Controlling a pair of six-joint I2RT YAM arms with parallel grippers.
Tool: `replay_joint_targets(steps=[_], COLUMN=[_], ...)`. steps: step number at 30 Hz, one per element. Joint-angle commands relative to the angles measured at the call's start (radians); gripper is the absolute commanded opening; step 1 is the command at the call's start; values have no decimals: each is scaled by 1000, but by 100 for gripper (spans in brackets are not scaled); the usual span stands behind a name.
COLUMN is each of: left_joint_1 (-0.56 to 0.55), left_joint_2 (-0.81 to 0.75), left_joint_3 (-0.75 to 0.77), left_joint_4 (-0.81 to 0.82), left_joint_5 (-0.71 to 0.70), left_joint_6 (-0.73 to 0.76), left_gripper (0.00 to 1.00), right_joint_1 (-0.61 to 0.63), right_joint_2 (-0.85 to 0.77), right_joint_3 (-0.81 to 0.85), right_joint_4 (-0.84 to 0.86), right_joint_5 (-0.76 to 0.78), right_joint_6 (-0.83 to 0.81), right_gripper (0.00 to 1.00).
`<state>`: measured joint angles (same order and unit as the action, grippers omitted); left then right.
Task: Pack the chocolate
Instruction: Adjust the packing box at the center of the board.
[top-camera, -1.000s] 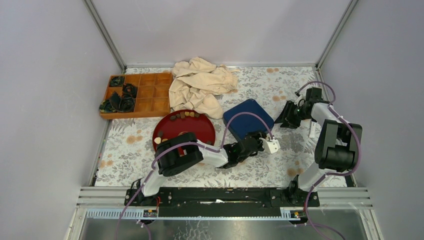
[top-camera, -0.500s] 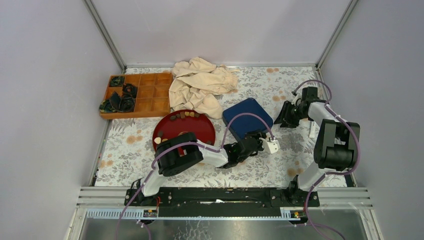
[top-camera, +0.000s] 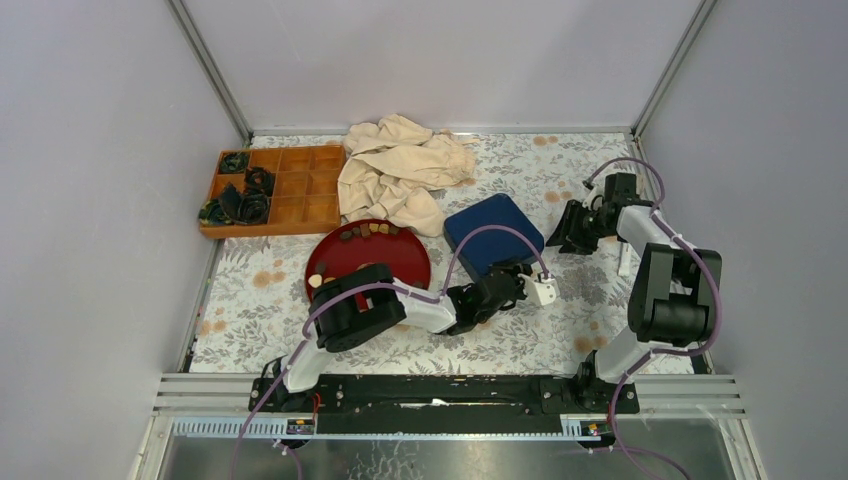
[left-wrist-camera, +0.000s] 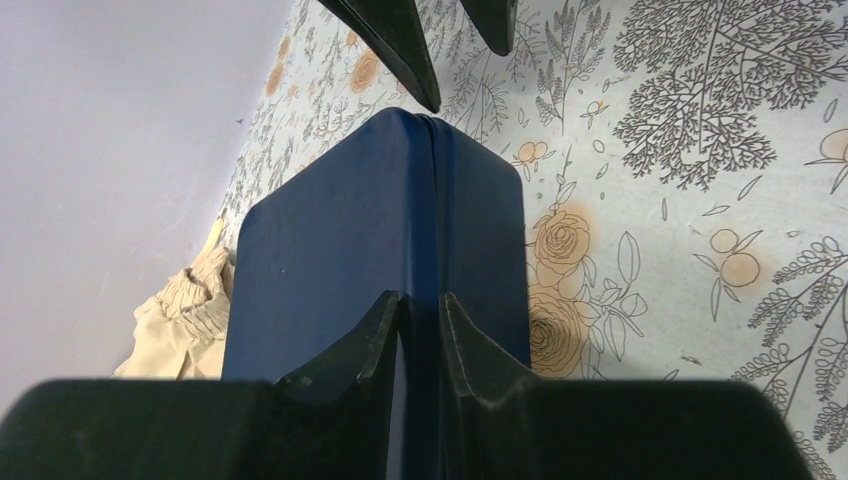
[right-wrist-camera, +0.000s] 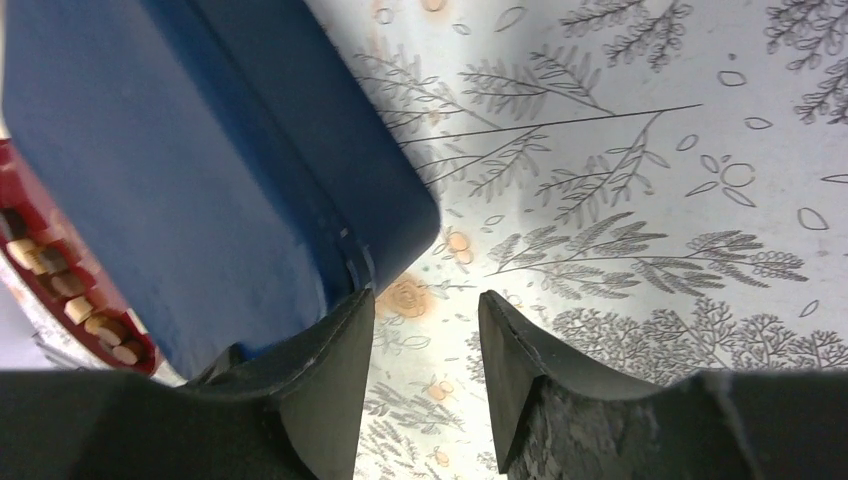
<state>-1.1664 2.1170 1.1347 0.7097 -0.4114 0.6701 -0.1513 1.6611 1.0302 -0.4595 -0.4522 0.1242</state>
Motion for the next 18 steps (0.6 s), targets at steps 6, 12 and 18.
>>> replay_joint_targets(steps=[6, 12, 18], left_joint_1=[27, 31, 31], left_joint_2=[-61, -60, -56], left_joint_3=[15, 15, 14], left_joint_4=[40, 37, 35], left_joint_5=[16, 34, 46], left_joint_6=[-30, -45, -58], left_gripper=[18, 18, 18], right_joint_1=[-25, -25, -19], right_joint_2=[-75, -19, 17], right_joint_3=[2, 19, 29], right_joint_4=[4, -3, 8], right_joint_5=[-133, -129, -155], right_joint_6=[-35, -29, -17], right_gripper=[51, 51, 50])
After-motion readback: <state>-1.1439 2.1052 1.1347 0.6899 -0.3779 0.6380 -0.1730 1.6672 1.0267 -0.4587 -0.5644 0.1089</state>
